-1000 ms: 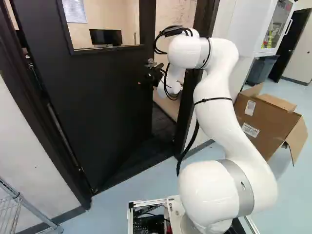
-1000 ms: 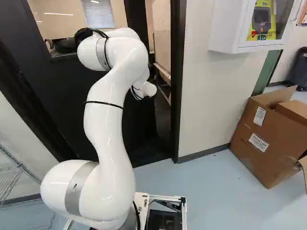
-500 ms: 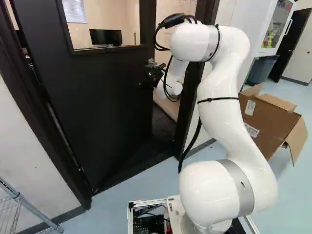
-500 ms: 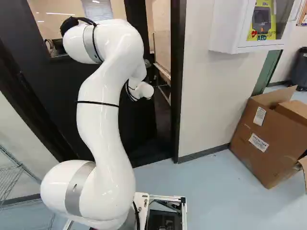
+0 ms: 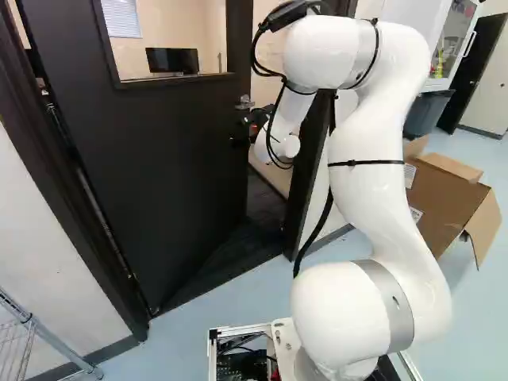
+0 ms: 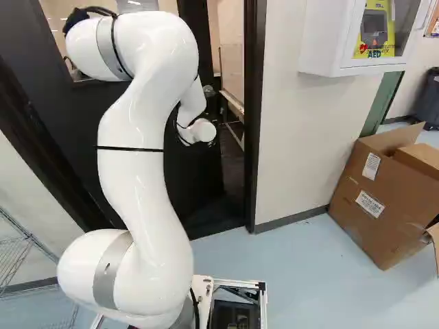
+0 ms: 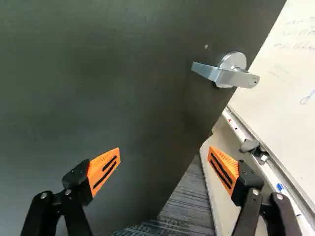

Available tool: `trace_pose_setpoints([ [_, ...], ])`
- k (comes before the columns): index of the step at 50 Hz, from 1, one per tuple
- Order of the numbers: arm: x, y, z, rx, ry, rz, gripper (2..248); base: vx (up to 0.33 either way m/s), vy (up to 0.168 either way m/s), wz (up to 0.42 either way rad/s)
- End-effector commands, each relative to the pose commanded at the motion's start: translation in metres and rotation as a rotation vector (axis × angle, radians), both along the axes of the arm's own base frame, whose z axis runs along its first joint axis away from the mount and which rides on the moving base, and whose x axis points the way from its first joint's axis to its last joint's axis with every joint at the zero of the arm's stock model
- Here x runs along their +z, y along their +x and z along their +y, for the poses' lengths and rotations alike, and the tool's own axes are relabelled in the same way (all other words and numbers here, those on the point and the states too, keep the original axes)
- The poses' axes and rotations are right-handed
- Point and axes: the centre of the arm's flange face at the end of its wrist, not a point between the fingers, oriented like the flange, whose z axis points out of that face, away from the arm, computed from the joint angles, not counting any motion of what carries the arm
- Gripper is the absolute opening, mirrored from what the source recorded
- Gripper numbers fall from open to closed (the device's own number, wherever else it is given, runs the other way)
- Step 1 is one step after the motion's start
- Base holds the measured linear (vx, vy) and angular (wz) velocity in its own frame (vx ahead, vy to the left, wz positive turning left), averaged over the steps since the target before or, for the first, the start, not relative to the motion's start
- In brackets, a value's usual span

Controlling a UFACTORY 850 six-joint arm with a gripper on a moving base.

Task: Open the door and move inside

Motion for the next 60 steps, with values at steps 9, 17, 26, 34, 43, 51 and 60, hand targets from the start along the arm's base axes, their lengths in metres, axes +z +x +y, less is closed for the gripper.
trace_pose_setpoints([
  [9, 0.003, -0.017, -0.003, -0.046, 0.020, 0.020, 247, 0.000, 0.000, 0.000],
  [17, 0.005, -0.032, -0.006, -0.082, 0.037, 0.033, 247, 0.000, 0.000, 0.000],
  [26, 0.008, -0.049, -0.008, -0.120, 0.056, 0.045, 247, 0.000, 0.000, 0.000],
  [34, 0.010, -0.065, -0.010, -0.145, 0.068, 0.054, 247, 0.000, 0.000, 0.000],
  [43, 0.012, -0.083, -0.011, -0.165, 0.077, 0.064, 247, 0.000, 0.000, 0.000],
  [51, 0.014, -0.099, -0.012, -0.180, 0.084, 0.072, 247, 0.000, 0.000, 0.000],
  [60, 0.015, -0.117, -0.013, -0.196, 0.091, 0.080, 247, 0.000, 0.000, 0.000],
])
